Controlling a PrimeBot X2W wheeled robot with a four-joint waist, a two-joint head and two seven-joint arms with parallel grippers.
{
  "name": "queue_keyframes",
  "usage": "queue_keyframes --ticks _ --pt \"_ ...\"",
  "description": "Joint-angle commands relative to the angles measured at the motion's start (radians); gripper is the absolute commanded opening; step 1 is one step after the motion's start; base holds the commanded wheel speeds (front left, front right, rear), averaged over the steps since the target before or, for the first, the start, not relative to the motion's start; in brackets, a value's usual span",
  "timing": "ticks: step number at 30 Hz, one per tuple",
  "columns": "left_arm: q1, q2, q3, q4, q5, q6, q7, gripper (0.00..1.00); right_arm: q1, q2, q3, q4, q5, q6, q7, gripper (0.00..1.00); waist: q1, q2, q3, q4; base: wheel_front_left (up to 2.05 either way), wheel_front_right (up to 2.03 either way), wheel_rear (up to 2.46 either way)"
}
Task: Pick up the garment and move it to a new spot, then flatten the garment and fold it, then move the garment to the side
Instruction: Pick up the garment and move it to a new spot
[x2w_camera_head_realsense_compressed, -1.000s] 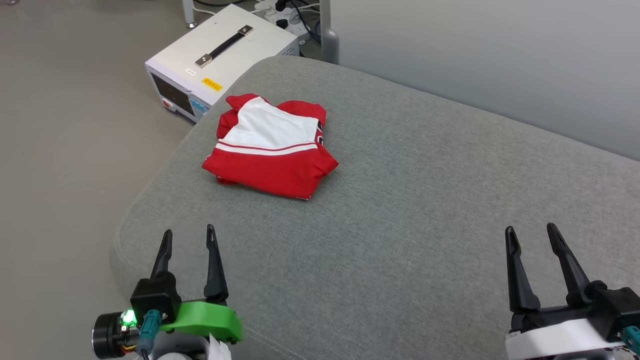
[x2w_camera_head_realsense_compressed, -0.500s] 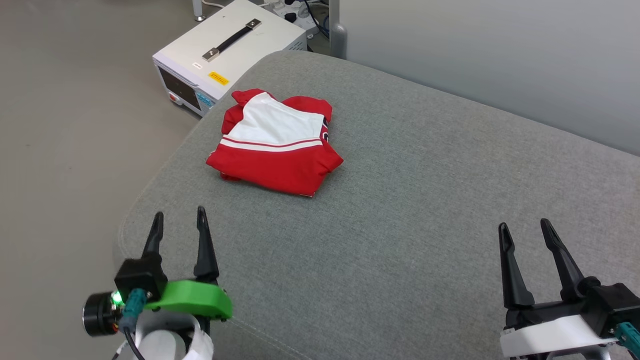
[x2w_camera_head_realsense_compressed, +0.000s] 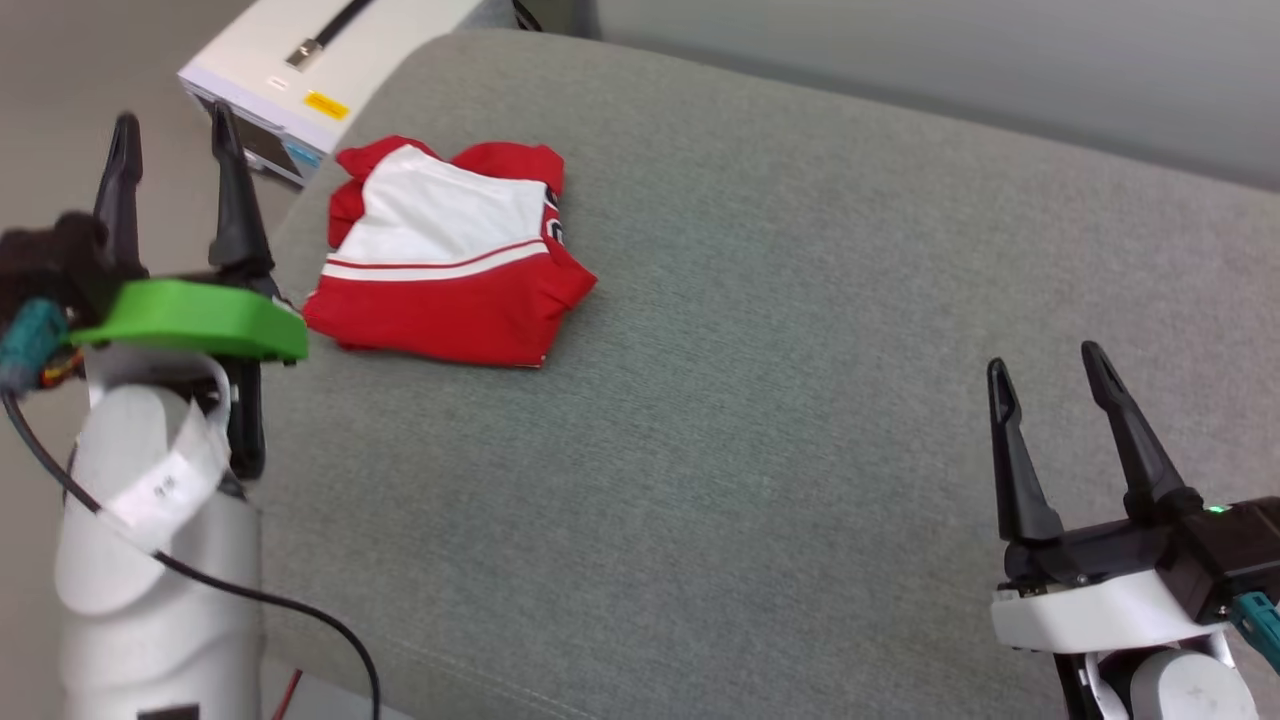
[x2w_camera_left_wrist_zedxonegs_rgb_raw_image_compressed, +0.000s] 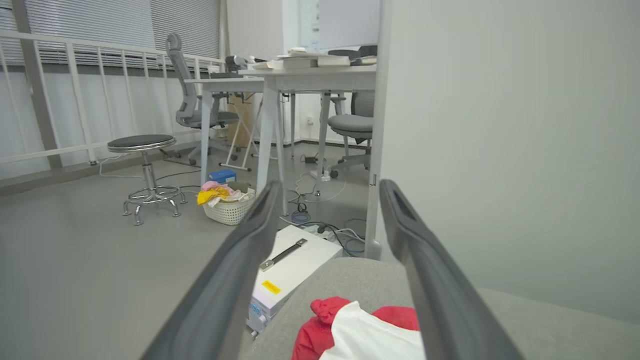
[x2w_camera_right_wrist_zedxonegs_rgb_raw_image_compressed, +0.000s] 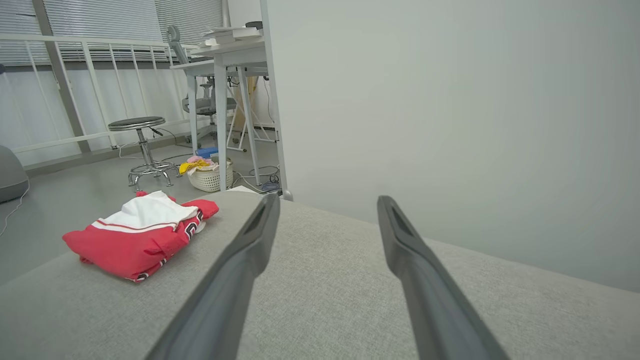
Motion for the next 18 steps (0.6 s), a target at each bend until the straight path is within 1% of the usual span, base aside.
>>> queue_keyframes --ticks 1,4,6,8,10,11,13,15,18 --pt "-0.045 0.02 -0.009 0.043 -0.02 -0.012 -0.003 1.0 -0.019 -0.002 0.0 -0.011 -0.011 -0.001 -0.005 1.0 -0.0001 0.0 0.079 -0.063 0.0 0.0 0.0" --pt "-0.138 0.073 -0.047 0.131 -0.052 -0.024 0.036 1.0 -0.035 -0.004 0.0 -0.022 -0.024 -0.001 -0.005 1.0 -0.0001 0.0 0.11 -0.073 0.0 0.0 0.0" --pt "-0.199 0.106 -0.095 0.193 -0.072 -0.027 0.1 1.0 -0.047 -0.009 -0.005 -0.03 -0.029 -0.001 -0.005 1.0 -0.0001 0.0 0.134 -0.074 0.0 0.0 0.0" --pt "-0.257 0.134 -0.166 0.244 -0.122 -0.028 0.186 1.0 -0.06 -0.015 -0.008 -0.035 -0.032 -0.001 -0.005 1.0 -0.0001 0.0 0.153 -0.076 0.0 0.0 0.0" --pt "-0.303 0.16 -0.249 0.286 -0.203 -0.028 0.308 1.0 -0.072 -0.022 -0.01 -0.04 -0.036 -0.001 -0.005 1.0 -0.0001 0.0 0.171 -0.078 0.0 0.0 0.0" --pt "-0.324 0.18 -0.3 0.296 -0.248 -0.028 0.376 1.0 -0.08 -0.025 -0.01 -0.043 -0.037 -0.001 -0.005 1.0 -0.0001 0.0 0.182 -0.081 0.0 0.0 0.0" --pt "-0.358 0.222 -0.386 0.3 -0.316 -0.028 0.478 1.0 -0.091 -0.031 -0.012 -0.048 -0.039 -0.001 -0.005 1.0 -0.0001 0.0 0.199 -0.084 0.0 0.0 0.0" --pt "-0.39 0.257 -0.445 0.304 -0.383 -0.028 0.563 1.0 -0.103 -0.037 -0.014 -0.054 -0.041 -0.001 -0.005 1.0 -0.0001 0.0 0.218 -0.088 0.0 0.0 0.0" --pt "-0.426 0.294 -0.512 0.316 -0.483 -0.028 0.695 1.0 -0.118 -0.044 -0.008 -0.058 -0.047 -0.001 -0.005 1.0 -0.0001 0.0 0.244 -0.1 0.0 0.0 0.0"
